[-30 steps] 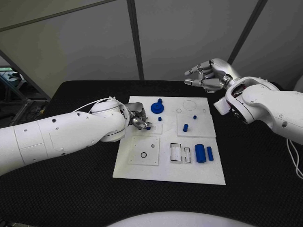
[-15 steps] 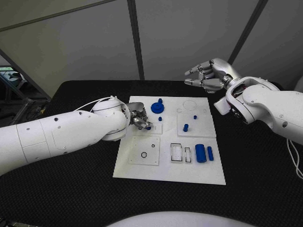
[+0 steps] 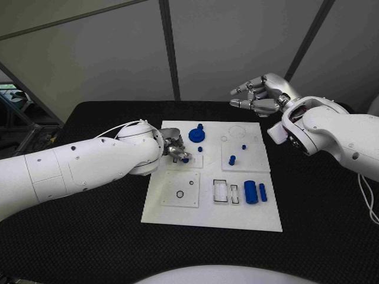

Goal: Assemble the parts on the task board

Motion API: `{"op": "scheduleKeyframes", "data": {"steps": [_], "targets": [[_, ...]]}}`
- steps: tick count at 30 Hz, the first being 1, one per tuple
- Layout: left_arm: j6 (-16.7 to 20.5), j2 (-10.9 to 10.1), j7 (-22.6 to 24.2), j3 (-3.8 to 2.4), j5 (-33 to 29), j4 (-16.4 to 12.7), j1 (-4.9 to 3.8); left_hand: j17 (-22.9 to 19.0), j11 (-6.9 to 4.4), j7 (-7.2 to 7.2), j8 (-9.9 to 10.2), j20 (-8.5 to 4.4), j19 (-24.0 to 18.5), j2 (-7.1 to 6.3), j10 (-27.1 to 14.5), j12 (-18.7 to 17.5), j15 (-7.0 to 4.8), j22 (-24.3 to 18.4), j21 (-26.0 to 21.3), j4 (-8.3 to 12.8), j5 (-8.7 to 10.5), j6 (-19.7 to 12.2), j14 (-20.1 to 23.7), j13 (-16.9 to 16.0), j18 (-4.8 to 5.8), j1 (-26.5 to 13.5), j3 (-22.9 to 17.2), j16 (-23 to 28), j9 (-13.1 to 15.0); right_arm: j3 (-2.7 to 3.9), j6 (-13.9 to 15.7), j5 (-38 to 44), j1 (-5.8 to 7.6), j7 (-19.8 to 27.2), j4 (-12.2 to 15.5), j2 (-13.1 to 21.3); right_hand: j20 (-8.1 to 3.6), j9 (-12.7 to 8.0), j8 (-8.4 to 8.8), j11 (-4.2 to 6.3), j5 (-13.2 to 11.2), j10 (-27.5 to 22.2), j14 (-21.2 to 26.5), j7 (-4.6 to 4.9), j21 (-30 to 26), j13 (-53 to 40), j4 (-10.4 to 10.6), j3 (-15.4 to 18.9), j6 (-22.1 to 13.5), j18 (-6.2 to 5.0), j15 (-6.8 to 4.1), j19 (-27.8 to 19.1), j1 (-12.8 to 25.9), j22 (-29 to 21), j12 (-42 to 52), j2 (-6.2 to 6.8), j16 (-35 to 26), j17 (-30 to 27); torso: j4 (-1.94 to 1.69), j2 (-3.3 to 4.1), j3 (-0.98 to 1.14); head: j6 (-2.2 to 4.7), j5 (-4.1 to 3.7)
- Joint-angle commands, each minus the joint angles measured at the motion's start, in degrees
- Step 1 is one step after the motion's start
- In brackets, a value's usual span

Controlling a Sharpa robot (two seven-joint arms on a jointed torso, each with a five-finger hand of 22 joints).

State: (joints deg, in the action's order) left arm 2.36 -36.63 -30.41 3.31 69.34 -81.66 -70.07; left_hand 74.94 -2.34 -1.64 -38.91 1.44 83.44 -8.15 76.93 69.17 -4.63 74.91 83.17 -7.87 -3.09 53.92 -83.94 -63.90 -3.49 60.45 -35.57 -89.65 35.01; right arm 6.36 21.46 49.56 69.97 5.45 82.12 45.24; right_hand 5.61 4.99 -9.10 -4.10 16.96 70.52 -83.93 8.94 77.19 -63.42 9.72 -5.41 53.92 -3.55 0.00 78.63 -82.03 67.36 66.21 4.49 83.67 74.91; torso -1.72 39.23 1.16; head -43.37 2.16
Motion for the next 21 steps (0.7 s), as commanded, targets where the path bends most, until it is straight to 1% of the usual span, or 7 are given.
{"op": "scheduleKeyframes", "data": {"steps": [1, 6, 15, 21], "targets": [[-1.8, 0.3, -0.3, 0.18, -0.8, 0.1, 0.26, 15.1, 0.11, 0.12, 0.0, -0.06, 0.6, 0.01, 0.5, 0.3, -0.55, 4.6, 0.3, -0.6, -0.04, 0.6, -6.1, -0.2, 1.01, -0.9, 1.4, -0.4, 0.0, 0.05, -0.3, 0.0, 0.11, 0.3, 0.1, -0.1, 0.00, -0.1, 0.37, 0.14, 0.3, -0.4, -3.3, 0.09, -0.2, 0.1, 0.1, 0.3, -0.4, -1.19, -0.47, -0.5, 0.7, -0.1, -0.3, 0.07, -0.3, 3.5, -0.02, 0.04, -0.05, -0.02, -0.06], [-1.7, 0.6, -0.3, 0.17, -0.8, 0.4, 0.26, 15.1, 0.05, 0.19, 0.1, -0.13, 0.8, 0.21, 0.7, 0.7, -0.60, 5.0, 0.5, -1.7, -0.06, 1.0, -6.1, -0.6, 1.10, -1.9, 3.8, -0.4, 0.1, 0.05, -0.4, 0.0, 0.11, 0.3, 0.1, 0.0, 0.00, -0.1, 0.38, 0.14, 0.3, -0.4, -3.3, 0.10, -0.2, 0.1, 0.1, 0.3, -0.4, -1.20, -0.47, -0.5, 0.7, -0.1, -0.3, 0.06, -0.4, 3.4, -0.03, 0.02, -0.07, -0.11, -0.15], [-1.3, 0.8, -0.3, 0.17, -0.8, 0.6, 0.26, 15.1, -0.03, 0.29, 0.2, -0.22, 1.1, 0.31, 1.0, 1.0, -0.68, 5.5, 0.7, -2.7, -0.07, 1.4, -6.1, -1.0, 1.19, -2.5, 6.2, -0.4, 0.3, 0.05, -0.3, 0.0, 0.11, 0.3, 0.1, 0.0, 0.00, -0.1, 0.39, 0.13, 0.3, -0.4, -3.3, 0.10, -0.3, 0.2, 0.2, 0.3, -0.5, -1.22, -0.47, -0.6, 0.8, -0.2, -0.4, 0.04, -0.4, 3.4, -0.06, 0.02, -0.10, -0.19, -0.28], [-0.6, 0.8, -0.4, 0.17, -0.8, 1.0, 0.26, 15.1, 0.01, 0.23, 0.4, -0.22, 1.1, 0.56, 1.0, 1.0, -0.66, 5.6, 0.7, -4.3, -0.10, 1.6, -6.1, -1.0, 1.20, -3.6, 9.0, -0.4, 0.5, 0.05, -0.3, 0.0, 0.11, 0.3, 0.0, -0.1, 0.01, -0.2, 0.45, 0.10, 0.1, -0.5, -3.2, 0.12, -0.5, 0.3, 0.4, 0.6, -0.6, -1.27, -0.46, -0.7, 1.3, -0.5, -0.4, 0.01, -0.5, 3.3, -0.07, 0.00, -0.11, -0.10, -0.33]]}}
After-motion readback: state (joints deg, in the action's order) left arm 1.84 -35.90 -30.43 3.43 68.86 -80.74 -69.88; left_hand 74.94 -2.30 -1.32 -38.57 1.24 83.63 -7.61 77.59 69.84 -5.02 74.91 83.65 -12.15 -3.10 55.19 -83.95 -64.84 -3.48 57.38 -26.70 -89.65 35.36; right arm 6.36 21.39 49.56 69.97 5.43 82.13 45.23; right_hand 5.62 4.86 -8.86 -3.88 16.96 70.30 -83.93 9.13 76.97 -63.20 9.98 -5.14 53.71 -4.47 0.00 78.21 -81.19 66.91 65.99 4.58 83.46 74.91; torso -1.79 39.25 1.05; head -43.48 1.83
